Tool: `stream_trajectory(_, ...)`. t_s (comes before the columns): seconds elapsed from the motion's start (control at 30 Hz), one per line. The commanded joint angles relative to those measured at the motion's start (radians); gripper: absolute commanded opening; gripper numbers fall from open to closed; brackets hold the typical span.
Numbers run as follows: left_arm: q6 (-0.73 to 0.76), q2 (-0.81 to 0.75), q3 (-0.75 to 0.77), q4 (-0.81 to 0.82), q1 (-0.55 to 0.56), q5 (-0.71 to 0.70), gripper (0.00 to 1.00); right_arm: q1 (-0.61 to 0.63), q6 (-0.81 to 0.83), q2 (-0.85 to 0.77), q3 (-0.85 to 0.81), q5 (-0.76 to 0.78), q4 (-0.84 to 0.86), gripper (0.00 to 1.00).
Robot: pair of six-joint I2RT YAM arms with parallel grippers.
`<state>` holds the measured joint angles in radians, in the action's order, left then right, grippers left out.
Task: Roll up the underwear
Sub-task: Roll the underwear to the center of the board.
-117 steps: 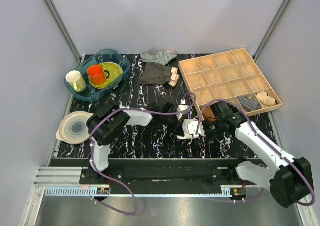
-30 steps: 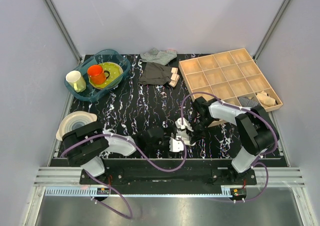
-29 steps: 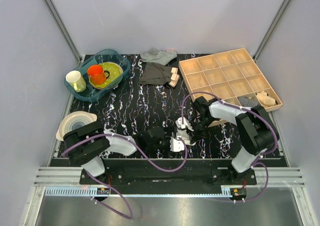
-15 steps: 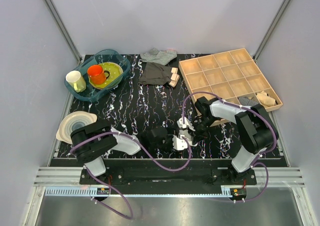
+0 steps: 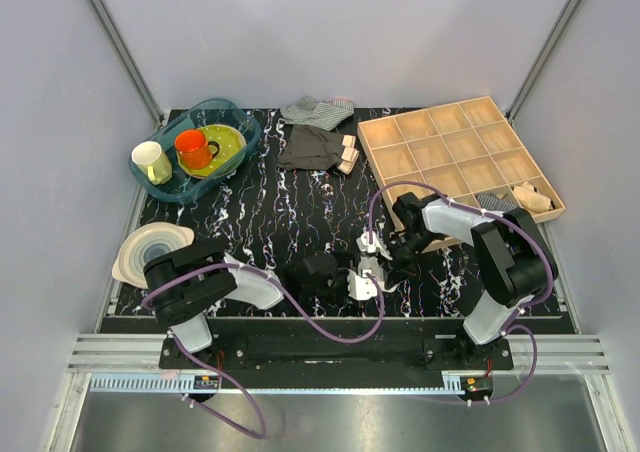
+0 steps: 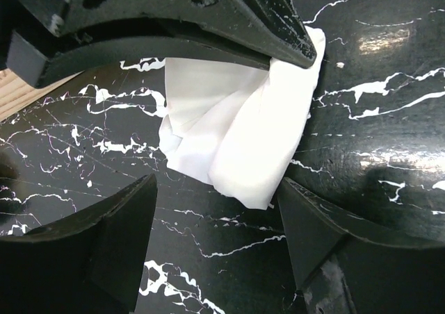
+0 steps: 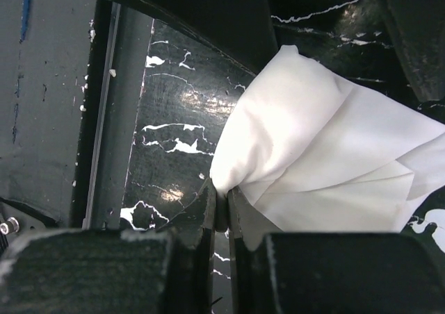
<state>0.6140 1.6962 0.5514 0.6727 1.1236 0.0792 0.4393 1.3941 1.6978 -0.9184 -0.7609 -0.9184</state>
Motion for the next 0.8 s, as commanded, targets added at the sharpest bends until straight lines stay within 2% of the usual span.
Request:
stream_trajectory(0.0, 0.107, 0.082, 0.094, -0.11, 0.068, 0.111, 0.74, 0.049, -0.033, 0.022, -0.022, 0.025, 0.033, 0.13)
stream_trajectory(0.1, 0.113, 0.092, 0.111, -0.12, 0.077, 0.122, 0.7, 0.047, -0.037, 0.023, -0.022, 0.026, 0.035, 0.14)
stream_trajectory(0.17, 0.112, 0.105, 0.127, -0.136, 0.084, 0.139, 0.63, 0.047, -0.037, 0.022, -0.023, 0.025, 0.036, 0.14)
stream_trajectory(0.27, 0.105, 0.114, 0.125, -0.131, 0.099, 0.146, 0.61, 0.045, -0.047, 0.023, -0.025, 0.018, 0.039, 0.14)
stream_trajectory(0.33, 0.09, 0.106, 0.095, -0.099, 0.108, 0.127, 0.65, 0.041, -0.052, 0.02, -0.025, 0.014, 0.041, 0.15)
stream_trajectory(0.37, 0.067, 0.093, 0.072, -0.032, 0.111, 0.111, 0.69, 0.041, -0.056, 0.019, -0.022, 0.014, 0.042, 0.15)
stream_trajectory(0.53, 0.012, 0.025, -0.08, 0.16, 0.113, -0.01, 0.79, 0.032, -0.061, 0.013, -0.013, 0.02, 0.049, 0.15)
stream_trajectory(0.77, 0.061, 0.009, -0.065, 0.085, 0.119, 0.002, 0.8, 0.032, -0.058, 0.01, -0.013, 0.028, 0.047, 0.15)
